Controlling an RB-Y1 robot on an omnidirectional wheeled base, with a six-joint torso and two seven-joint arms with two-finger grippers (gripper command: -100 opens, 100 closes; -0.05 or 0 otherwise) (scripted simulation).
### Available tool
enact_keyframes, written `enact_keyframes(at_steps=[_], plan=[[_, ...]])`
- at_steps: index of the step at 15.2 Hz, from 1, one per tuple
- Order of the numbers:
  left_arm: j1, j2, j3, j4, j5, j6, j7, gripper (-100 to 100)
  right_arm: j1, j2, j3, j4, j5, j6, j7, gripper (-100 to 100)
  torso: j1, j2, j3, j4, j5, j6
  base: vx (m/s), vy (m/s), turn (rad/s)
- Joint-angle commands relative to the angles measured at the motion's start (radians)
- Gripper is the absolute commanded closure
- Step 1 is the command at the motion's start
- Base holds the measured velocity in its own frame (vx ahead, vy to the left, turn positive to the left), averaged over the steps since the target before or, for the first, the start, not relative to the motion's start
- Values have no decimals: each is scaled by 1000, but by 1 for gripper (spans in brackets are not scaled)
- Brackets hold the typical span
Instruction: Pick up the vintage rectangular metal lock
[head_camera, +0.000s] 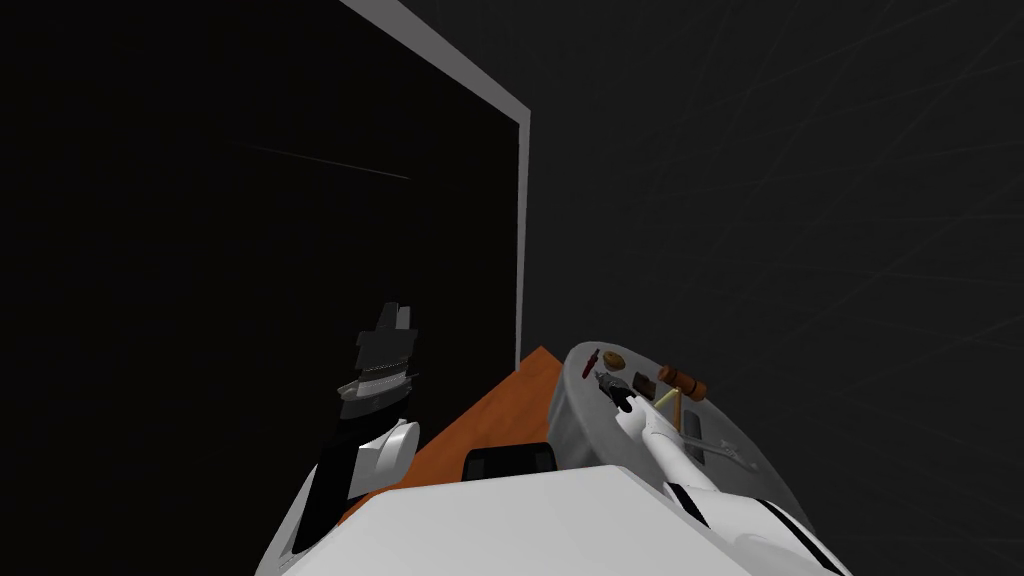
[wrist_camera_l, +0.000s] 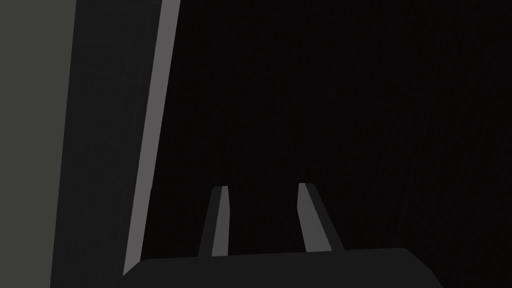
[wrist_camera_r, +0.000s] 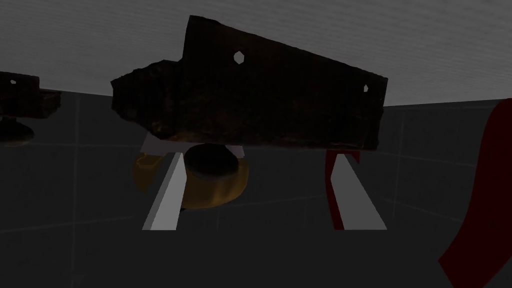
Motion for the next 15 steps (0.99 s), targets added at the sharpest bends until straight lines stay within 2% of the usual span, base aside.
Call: enact_keyframes(at_steps=[1,4,5,7,8,9,10,11,14,15], plan=[[0,0,0,0,0,0,0,0,0,0,0,0,0,0,0,100,0,0,0,0,0,0,0,0,0],[0,0,0,0,0,0,0,0,0,-1,0,0,0,1,0,100,0,-1,-1,0,-1,-1,1,4,11],[0,0,0,0,0,0,0,0,-14,-33,21,50,-50,-39,41,100,0,-1,-1,0,-1,0,1,-17,-32],[0,0,0,0,0,0,0,0,-14,-33,21,60,-71,-39,41,100,-2,0,-1,-1,-1,0,0,0,0],[0,0,0,0,0,0,0,0,-22,-54,32,97,-106,-63,65,100,-2,0,-1,-1,-1,0,1,0,18],[0,0,0,0,0,0,0,0,-22,-54,32,97,-117,-63,65,100,-2,-1,-1,-1,-1,1,4,0,13],[0,0,0,0,0,0,0,0,-31,-74,42,130,-145,-86,90,100,-3,-1,-1,-1,-1,1,-1,24,46],[0,0,0,0,0,0,0,0,-31,-74,42,135,-163,-86,90,100,-2,-1,-1,-2,-1,1,-6,38,41],[0,0,0,0,0,0,0,0,-49,-114,64,195,-234,-133,138,100,0,-1,-1,-2,-1,1,-9,57,49],[0,0,0,0,0,0,0,0,-49,-114,64,209,-255,-133,138,100,0,-1,-1,-2,-1,1,-7,57,44]])
